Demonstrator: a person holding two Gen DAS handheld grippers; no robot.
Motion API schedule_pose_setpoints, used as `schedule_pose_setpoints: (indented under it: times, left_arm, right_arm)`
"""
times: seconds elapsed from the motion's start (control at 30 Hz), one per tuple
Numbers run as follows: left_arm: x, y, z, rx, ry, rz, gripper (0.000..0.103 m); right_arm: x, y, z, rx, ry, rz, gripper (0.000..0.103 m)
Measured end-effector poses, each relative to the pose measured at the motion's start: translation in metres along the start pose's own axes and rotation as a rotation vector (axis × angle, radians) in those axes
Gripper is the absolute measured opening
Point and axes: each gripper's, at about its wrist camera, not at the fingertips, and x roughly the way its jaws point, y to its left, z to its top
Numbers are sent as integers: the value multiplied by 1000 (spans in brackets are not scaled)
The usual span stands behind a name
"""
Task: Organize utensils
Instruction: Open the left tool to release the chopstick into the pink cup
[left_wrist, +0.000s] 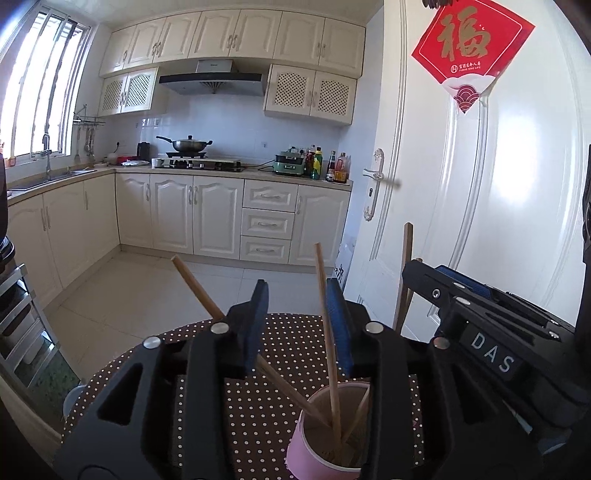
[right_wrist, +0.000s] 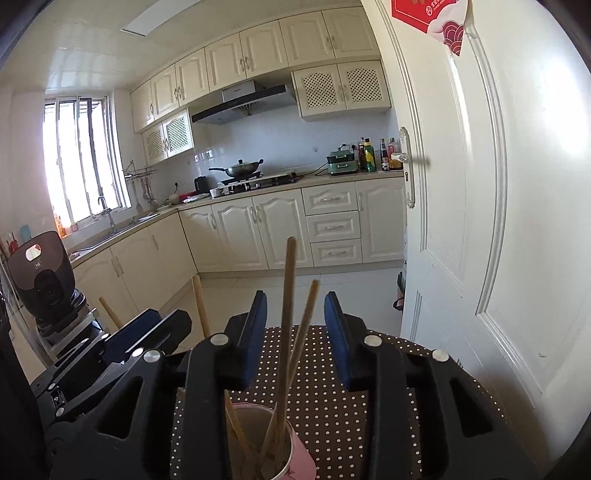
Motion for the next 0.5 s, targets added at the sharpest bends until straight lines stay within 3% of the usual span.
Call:
schedule_pose_setpoints:
  times: [0.1, 0.5]
  left_arm:
    - [-5, 1, 1, 3, -15, 5, 47]
    - [-9, -3, 0, 26, -23, 9, 53]
  right_arm:
    - [0, -7, 1, 12, 4, -1, 44]
    - [-1, -16, -2, 9, 9, -20, 52]
